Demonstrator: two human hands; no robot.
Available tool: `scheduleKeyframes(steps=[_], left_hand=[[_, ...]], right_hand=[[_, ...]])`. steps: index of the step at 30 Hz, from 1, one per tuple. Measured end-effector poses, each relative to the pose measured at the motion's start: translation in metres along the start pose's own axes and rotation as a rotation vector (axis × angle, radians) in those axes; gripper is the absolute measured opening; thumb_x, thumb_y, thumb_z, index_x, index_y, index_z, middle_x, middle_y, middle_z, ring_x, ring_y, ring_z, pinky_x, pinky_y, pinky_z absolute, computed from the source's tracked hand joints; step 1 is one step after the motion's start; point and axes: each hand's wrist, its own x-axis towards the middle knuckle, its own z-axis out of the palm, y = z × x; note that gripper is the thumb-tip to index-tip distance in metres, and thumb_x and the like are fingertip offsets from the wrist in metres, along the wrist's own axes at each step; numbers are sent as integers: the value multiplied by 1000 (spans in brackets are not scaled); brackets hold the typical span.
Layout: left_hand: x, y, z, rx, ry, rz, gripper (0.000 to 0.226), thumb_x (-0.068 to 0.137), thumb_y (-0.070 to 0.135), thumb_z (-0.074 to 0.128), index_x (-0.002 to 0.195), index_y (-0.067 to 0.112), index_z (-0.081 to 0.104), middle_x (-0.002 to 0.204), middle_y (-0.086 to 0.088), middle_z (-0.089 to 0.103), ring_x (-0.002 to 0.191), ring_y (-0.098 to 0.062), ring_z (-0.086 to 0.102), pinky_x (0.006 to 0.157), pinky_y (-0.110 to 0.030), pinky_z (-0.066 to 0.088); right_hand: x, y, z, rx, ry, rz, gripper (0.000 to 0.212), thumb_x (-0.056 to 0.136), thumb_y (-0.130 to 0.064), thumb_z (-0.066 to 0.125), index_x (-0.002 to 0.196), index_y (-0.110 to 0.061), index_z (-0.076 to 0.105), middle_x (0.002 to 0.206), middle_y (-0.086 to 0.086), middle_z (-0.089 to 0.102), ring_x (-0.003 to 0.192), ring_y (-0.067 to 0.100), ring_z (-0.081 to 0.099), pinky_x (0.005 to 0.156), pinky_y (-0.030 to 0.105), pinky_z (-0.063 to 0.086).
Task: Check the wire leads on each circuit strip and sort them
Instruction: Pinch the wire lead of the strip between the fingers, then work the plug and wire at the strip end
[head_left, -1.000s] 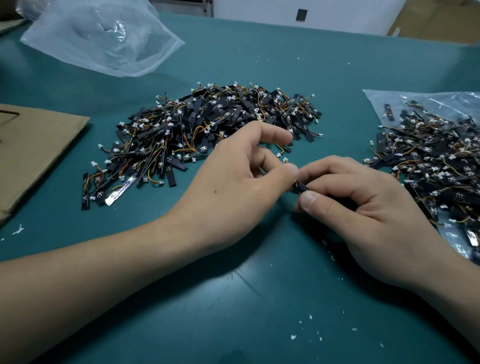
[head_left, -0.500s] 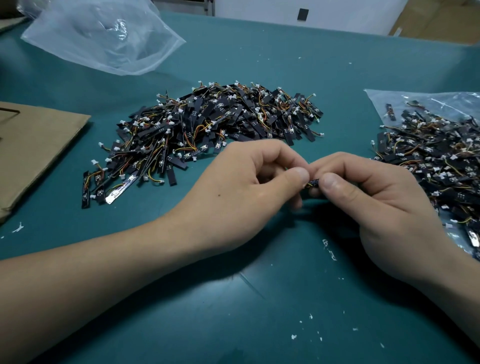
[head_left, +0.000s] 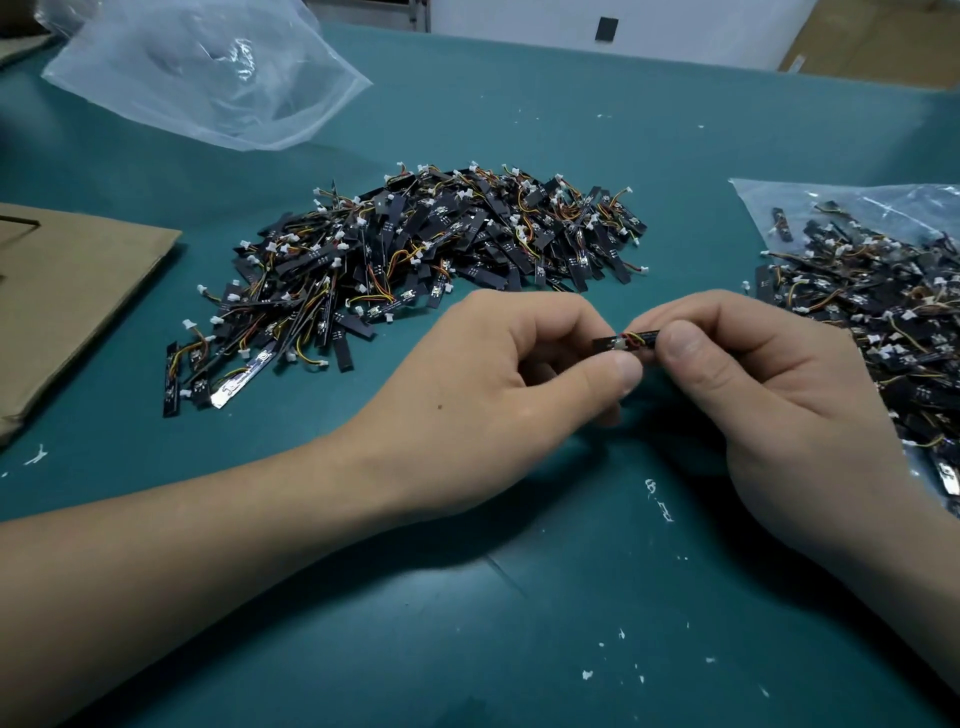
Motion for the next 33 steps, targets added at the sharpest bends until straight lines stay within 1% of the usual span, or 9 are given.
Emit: scheduleKeyframes(steps=[4, 8, 10, 12, 16, 20, 24, 28, 33], left_hand=[[1, 0, -1, 24, -3, -3, 17, 96, 26, 64, 86, 14, 71, 75, 1, 76, 67, -35, 62, 57, -44, 52], [1, 0, -1, 31, -24, -2, 19, 94, 25, 60, 85, 14, 72, 73, 0, 75, 66, -34, 60, 58, -44, 51], [0, 1, -2, 43, -32, -9, 20, 93, 24, 59, 83, 14, 73, 71, 1, 74, 62, -26, 60, 59, -40, 51], [0, 2, -2, 60, -27, -12, 21, 92, 23, 58, 79, 14, 72, 65, 2, 72, 58, -18, 57, 56, -34, 49], [-1, 4, 0, 145, 10, -12, 33, 91, 27, 58, 64, 8, 58, 49, 7, 42, 47, -4, 35, 48, -19, 29], [-2, 5, 0, 152, -21, -13, 37, 90, 27, 57, 61, 4, 54, 50, 5, 36, 47, -6, 31, 48, -19, 27], [-1, 5, -1, 84, -27, -15, 29, 90, 26, 58, 66, 11, 65, 50, -4, 43, 48, -7, 34, 48, -20, 28], [-2, 5, -2, 67, -39, -15, 30, 90, 24, 60, 63, 11, 64, 52, -10, 46, 47, -7, 35, 47, -19, 29], [-3, 4, -2, 68, -43, 10, 28, 90, 21, 61, 64, 13, 65, 53, -11, 47, 48, -7, 35, 47, -20, 30]], right_hand=[[0, -2, 0, 36, -89, 26, 33, 100, -39, 52, 93, -13, 72, 89, 8, 74, 85, 34, 67, 83, 59, 52], [1, -3, 0, 55, -116, 28, 32, 100, -34, 52, 83, -12, 69, 90, 4, 73, 86, 23, 67, 82, 44, 51], [1, -3, 0, 37, -120, 8, 28, 100, -27, 54, 80, -15, 70, 90, 2, 73, 85, 20, 66, 80, 35, 48], [1, -4, 0, 21, -117, -19, 27, 100, -25, 55, 79, -19, 69, 91, 1, 72, 87, 21, 67, 80, 31, 48], [0, -7, 1, -22, -100, -72, 29, 98, -31, 51, 79, -20, 70, 92, -7, 71, 89, 19, 67, 80, 26, 48], [0, -9, 1, -69, -115, -103, 29, 98, -29, 50, 77, -20, 68, 91, -10, 69, 91, 15, 67, 80, 19, 44], [0, -11, 2, -9, -114, -82, 27, 98, -32, 49, 78, -25, 65, 91, -2, 71, 87, 22, 66, 78, 29, 48], [0, -11, 2, -26, -134, -82, 25, 97, -32, 50, 78, -25, 66, 91, 0, 72, 86, 23, 66, 78, 38, 50], [0, -11, 1, 19, -148, -79, 25, 97, -30, 52, 78, -25, 67, 89, 0, 72, 85, 24, 66, 77, 34, 49]])
